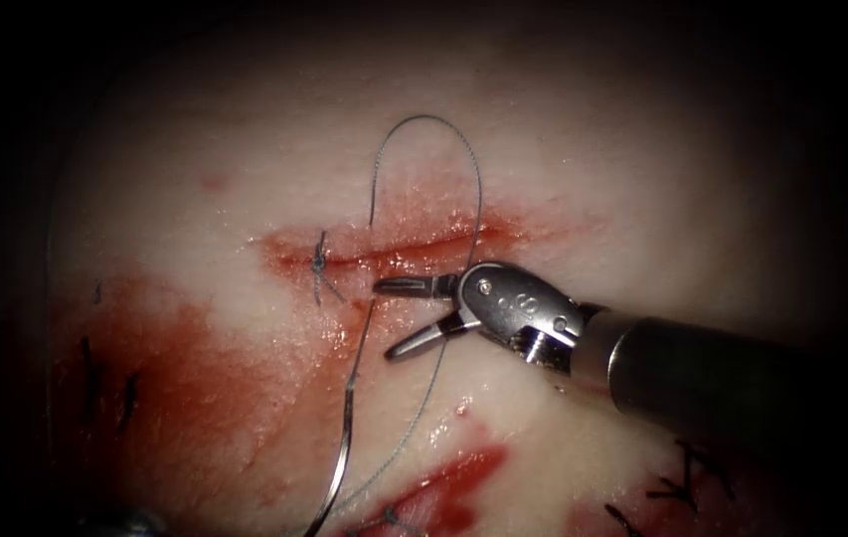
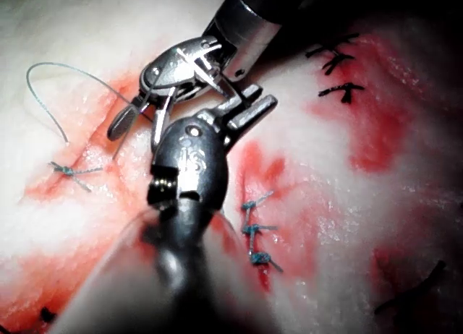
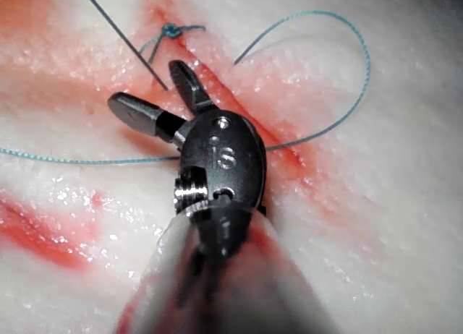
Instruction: Wound Closure
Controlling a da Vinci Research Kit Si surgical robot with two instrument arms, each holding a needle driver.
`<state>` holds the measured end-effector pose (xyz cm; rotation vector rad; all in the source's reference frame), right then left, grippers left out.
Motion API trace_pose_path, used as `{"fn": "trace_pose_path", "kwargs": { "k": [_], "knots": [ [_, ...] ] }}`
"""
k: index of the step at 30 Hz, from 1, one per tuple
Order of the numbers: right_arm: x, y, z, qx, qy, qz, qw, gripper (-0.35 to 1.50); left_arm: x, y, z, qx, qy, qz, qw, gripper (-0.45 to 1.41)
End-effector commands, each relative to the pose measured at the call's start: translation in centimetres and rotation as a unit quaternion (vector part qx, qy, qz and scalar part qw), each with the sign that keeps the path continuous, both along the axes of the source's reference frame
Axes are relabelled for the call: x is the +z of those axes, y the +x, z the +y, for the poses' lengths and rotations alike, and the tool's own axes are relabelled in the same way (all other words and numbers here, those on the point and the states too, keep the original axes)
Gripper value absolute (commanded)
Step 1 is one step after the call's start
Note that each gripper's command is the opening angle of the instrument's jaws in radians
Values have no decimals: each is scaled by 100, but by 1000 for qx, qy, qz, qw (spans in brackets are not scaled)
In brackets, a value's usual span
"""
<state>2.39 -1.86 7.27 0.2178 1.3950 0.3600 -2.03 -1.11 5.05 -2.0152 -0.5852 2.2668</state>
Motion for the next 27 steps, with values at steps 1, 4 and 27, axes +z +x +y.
{"fn": "trace_pose_path", "kwargs": {
  "k": [1, 4, 27],
  "knots": [
    [5, 8, 5, 0, -4, 0, 1000, 134, 5, -5, 5, -2, 0, 1, 1000, -45],
    [7, 11, 5, 10, -8, -8, 1000, 130, 4, -5, 4, -2, -1, 2, 1000, -45],
    [-37, 24, -48, -95, 4, -105, 990, -35, -17, 27, 63, -160, -49, 49, 985, -45]
  ]
}}
